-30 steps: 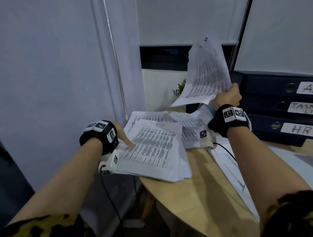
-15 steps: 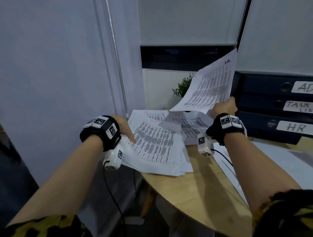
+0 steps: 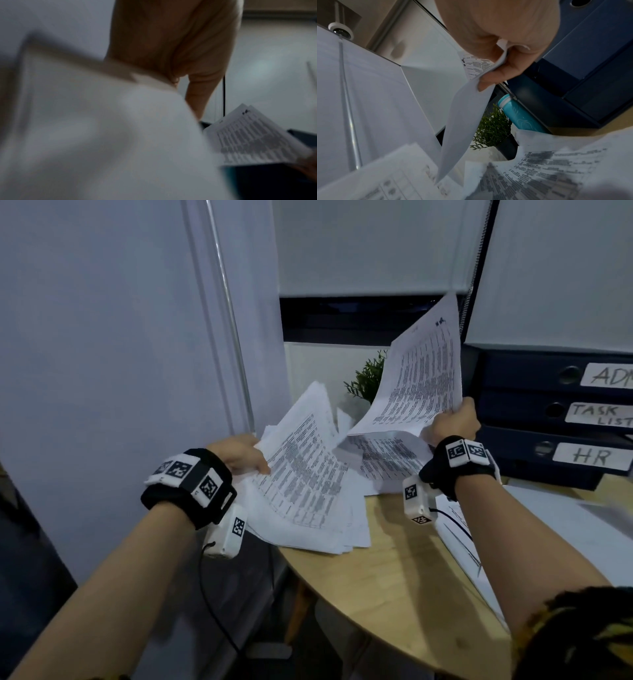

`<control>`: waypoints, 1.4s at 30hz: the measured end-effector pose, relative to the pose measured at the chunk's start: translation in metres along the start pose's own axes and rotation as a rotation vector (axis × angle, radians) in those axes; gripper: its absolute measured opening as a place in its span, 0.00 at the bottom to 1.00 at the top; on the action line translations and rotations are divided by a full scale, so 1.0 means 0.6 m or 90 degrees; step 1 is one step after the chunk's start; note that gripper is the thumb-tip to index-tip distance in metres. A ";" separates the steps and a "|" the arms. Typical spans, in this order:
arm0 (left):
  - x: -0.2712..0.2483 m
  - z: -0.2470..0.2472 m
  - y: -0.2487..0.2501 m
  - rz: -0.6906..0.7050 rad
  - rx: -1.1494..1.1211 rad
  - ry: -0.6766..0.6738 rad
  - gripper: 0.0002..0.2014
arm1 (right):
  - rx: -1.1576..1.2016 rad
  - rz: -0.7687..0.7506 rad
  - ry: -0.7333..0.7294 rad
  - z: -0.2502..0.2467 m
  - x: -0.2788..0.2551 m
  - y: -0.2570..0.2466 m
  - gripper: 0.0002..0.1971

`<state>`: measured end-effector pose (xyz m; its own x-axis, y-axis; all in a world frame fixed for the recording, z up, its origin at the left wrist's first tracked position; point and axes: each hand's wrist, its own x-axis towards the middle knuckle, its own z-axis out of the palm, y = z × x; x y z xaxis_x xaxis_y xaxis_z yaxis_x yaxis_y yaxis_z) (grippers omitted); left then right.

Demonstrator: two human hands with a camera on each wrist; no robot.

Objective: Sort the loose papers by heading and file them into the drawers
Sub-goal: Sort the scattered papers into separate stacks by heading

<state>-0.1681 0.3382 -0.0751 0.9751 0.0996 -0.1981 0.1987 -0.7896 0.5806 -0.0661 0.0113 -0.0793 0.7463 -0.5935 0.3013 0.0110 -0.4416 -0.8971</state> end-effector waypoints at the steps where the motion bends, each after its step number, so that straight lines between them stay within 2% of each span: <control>1: 0.001 -0.007 -0.003 0.024 -0.027 0.000 0.18 | 0.000 -0.006 0.004 -0.002 0.001 0.001 0.12; 6: -0.020 -0.033 -0.006 0.120 -0.159 -0.084 0.15 | 0.022 -0.026 0.028 -0.017 -0.003 -0.004 0.13; 10: -0.018 -0.045 -0.015 0.119 -0.214 -0.127 0.17 | 0.010 -0.014 -0.008 -0.014 -0.002 -0.002 0.13; 13: -0.014 -0.032 -0.024 0.085 -0.189 -0.153 0.19 | 0.073 0.075 -0.073 0.007 -0.001 0.011 0.17; 15: -0.001 -0.024 -0.037 0.041 -0.170 -0.152 0.21 | 0.124 0.175 -0.203 0.031 -0.009 0.028 0.17; 17: 0.013 -0.019 -0.051 0.011 -0.203 -0.168 0.21 | 0.222 0.283 -0.303 0.057 -0.024 0.036 0.12; 20: 0.006 -0.012 -0.047 -0.001 -0.283 -0.211 0.27 | 0.313 0.384 -0.342 0.093 -0.032 0.057 0.14; 22: 0.001 -0.005 -0.042 -0.002 -0.311 -0.202 0.23 | 0.337 0.409 -0.400 0.102 -0.047 0.077 0.10; 24: 0.000 -0.007 -0.039 0.014 -0.329 -0.167 0.14 | 0.373 0.422 -0.413 0.108 -0.051 0.103 0.12; 25: -0.001 -0.014 -0.039 0.015 -0.312 -0.144 0.14 | 0.350 0.397 -0.406 0.108 -0.053 0.114 0.13; 28: -0.007 -0.052 -0.046 0.008 -0.257 -0.075 0.22 | 0.260 0.330 -0.367 0.111 -0.044 0.130 0.22; 30: -0.014 -0.078 -0.044 0.003 -0.235 -0.002 0.22 | 0.221 0.284 -0.341 0.110 -0.037 0.128 0.23; 32: -0.011 -0.097 -0.042 -0.010 -0.195 0.113 0.15 | 0.192 0.269 -0.318 0.113 -0.030 0.128 0.22; 34: -0.011 -0.110 -0.034 0.001 -0.154 0.184 0.08 | 0.156 0.272 -0.309 0.108 -0.029 0.121 0.18; 37: -0.007 -0.120 -0.024 0.024 -0.167 0.234 0.10 | 0.146 0.257 -0.315 0.113 -0.027 0.113 0.11; 42: -0.028 -0.142 0.015 0.167 -0.291 0.375 0.15 | 0.157 0.153 -0.370 0.124 -0.039 0.071 0.18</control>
<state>-0.1741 0.3812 0.0007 0.8623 0.3496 0.3662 -0.1485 -0.5169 0.8431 -0.0334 0.0563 -0.1486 0.9829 -0.1675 -0.0764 -0.0998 -0.1357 -0.9857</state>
